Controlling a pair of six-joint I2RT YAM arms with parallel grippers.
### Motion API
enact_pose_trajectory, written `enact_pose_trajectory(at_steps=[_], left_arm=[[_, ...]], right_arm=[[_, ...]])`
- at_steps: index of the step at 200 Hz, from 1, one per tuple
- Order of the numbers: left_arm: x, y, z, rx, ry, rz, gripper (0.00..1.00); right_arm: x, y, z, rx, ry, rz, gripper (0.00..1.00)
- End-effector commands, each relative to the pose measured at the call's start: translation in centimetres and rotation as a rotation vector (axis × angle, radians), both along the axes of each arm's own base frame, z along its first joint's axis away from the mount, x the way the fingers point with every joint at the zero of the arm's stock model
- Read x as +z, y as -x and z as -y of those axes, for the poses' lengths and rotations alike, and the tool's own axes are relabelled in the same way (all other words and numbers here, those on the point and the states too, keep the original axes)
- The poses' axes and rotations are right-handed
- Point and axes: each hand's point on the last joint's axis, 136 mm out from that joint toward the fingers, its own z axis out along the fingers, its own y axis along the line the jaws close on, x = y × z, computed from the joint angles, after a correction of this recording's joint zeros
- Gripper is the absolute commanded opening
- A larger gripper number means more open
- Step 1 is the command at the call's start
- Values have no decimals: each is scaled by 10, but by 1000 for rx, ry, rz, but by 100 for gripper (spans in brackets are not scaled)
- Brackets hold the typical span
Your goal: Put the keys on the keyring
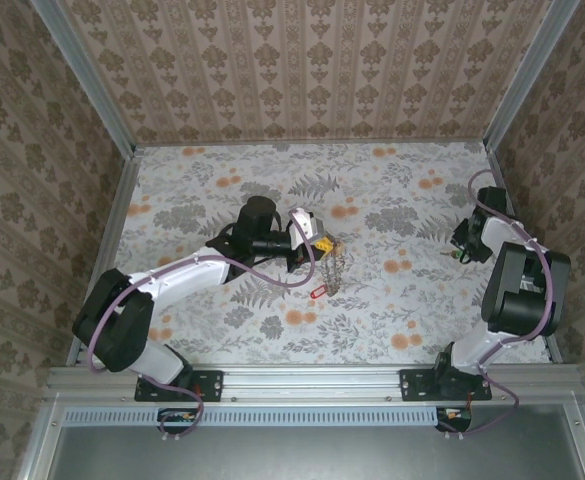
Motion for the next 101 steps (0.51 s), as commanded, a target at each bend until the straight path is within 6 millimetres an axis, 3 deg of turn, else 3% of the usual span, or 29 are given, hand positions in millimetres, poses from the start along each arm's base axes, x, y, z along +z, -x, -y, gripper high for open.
enact_pose_trajectory(at_steps=[1, 56, 101], left_arm=[[22, 5, 2, -14, 56, 46, 0], [23, 5, 1, -14, 55, 47, 0], [24, 5, 2, -17, 55, 49, 0]], right_arm=[[-1, -2, 1, 34, -13, -21, 36], [-16, -3, -5, 72, -64, -66, 32], [-14, 1, -8, 84, -69, -68, 31]])
